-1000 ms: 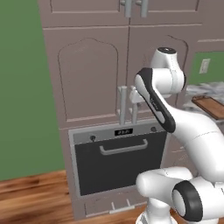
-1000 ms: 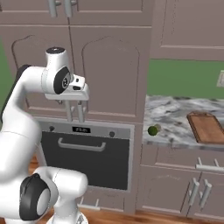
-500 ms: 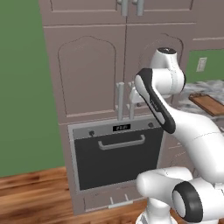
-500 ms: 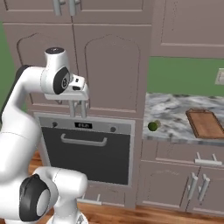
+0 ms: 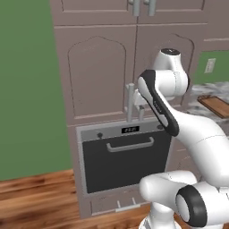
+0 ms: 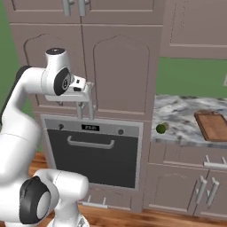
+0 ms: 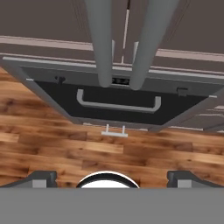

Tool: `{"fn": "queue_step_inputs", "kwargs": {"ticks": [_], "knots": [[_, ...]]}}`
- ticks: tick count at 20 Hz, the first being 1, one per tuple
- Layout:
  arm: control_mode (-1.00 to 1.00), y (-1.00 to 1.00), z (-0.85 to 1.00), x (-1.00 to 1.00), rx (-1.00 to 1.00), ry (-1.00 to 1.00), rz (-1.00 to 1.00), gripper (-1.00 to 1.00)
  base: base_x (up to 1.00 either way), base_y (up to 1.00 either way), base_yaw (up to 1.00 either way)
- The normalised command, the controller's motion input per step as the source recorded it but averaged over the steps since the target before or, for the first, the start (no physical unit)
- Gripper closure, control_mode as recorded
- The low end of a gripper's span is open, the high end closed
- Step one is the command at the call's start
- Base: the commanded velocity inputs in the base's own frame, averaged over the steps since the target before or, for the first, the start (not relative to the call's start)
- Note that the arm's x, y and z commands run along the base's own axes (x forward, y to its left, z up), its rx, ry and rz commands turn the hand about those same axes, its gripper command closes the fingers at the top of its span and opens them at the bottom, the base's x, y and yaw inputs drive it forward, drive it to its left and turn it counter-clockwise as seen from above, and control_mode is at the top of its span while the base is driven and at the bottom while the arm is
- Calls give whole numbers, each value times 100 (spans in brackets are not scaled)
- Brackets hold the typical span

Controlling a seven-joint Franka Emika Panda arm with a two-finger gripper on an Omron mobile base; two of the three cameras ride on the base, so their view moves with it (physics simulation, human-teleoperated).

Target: Open the cabinet. Place the bowl and condiment on the counter. Then place the lime and garlic on the cutting board.

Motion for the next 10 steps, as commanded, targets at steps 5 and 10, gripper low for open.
{"fn": "queue_step_inputs", "kwargs": {"ticks": [5,10], "knots": [[100,0,0,0,0,0,0,-100,32,11,6],[100,0,0,0,0,0,0,-100,25,1,6]]}}
